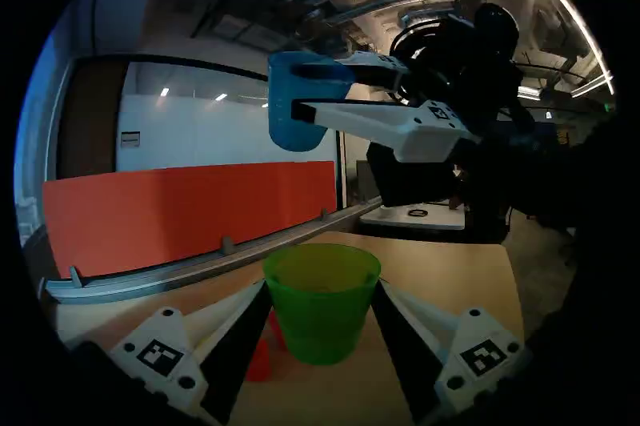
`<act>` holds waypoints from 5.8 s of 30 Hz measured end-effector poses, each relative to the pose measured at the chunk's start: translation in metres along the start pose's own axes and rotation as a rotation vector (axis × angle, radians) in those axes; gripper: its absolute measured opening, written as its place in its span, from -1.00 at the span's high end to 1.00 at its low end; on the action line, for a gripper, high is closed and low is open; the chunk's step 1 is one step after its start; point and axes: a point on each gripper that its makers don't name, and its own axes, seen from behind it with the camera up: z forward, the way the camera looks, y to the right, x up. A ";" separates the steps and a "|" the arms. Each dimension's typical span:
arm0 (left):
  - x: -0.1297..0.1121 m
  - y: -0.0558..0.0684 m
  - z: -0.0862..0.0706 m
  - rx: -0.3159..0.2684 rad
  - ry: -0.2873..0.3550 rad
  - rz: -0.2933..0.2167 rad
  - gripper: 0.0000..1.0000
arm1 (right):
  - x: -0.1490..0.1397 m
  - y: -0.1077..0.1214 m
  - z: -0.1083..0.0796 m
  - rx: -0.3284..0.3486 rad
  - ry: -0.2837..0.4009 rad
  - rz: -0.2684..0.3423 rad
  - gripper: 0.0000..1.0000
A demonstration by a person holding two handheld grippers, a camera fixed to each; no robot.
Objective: Pour water
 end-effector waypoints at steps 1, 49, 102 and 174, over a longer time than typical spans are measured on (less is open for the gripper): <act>0.000 0.000 0.000 0.000 0.000 0.001 -0.67 | 0.000 -0.001 -0.001 0.004 -0.001 0.031 -0.77; 0.001 -0.022 -0.008 0.044 -0.029 0.023 -0.67 | -0.015 -0.009 -0.021 0.091 -0.061 0.686 -0.78; -0.072 -0.044 -0.008 0.056 -0.308 0.044 -0.68 | -0.139 -0.090 -0.084 0.179 -0.216 0.708 -0.81; -0.220 -0.056 -0.016 0.001 -0.635 -0.016 -0.68 | -0.235 -0.210 -0.089 0.385 -0.474 0.675 -0.82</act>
